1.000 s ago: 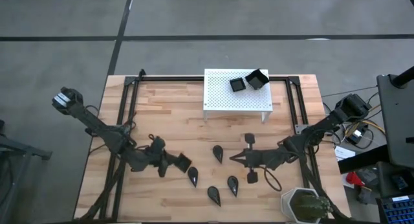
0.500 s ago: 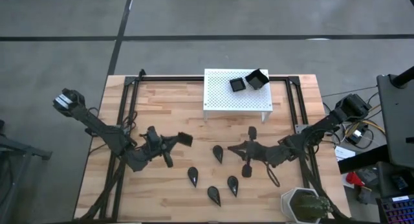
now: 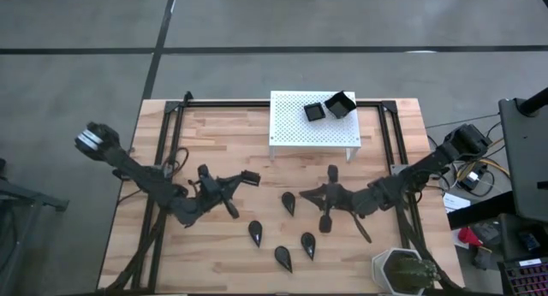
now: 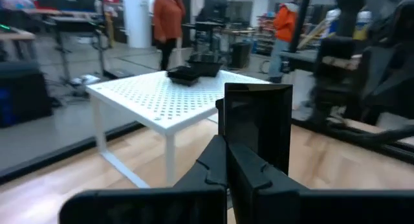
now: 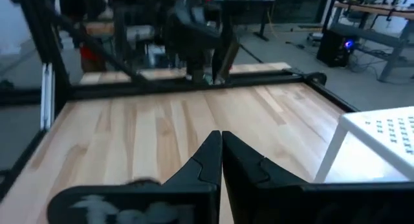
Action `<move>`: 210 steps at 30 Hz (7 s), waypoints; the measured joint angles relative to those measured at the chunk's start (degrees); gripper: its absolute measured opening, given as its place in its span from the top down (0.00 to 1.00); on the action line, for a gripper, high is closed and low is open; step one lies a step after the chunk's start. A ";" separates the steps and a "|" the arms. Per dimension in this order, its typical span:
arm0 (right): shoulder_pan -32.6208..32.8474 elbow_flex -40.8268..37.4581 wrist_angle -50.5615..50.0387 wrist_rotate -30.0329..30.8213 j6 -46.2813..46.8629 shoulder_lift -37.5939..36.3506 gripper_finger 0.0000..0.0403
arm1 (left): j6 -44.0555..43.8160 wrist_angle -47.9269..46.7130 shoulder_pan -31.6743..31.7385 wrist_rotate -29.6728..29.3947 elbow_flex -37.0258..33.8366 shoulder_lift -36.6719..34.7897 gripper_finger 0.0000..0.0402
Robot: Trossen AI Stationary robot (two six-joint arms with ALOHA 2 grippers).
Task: Pick & Place Mini shaped plates
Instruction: Stack the square plate on top of the square plate on the shelf
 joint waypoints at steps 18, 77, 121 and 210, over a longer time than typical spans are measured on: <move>-7.13 0.00 8.63 0.03 3.16 1.72 0.73 | 12.09 0.19 7.03 -2.38 12.11 9.41 1.00; -10.58 0.63 22.20 2.27 -6.34 8.22 0.83 | 28.11 2.75 11.45 5.13 22.90 16.89 1.00; -11.15 0.63 16.65 2.62 -7.71 4.22 0.98 | 28.26 3.06 11.40 10.76 22.68 16.80 0.76; -71.83 85.82 -115.20 -60.69 6.56 36.87 0.98 | 20.77 -7.61 8.81 18.88 20.69 16.56 0.49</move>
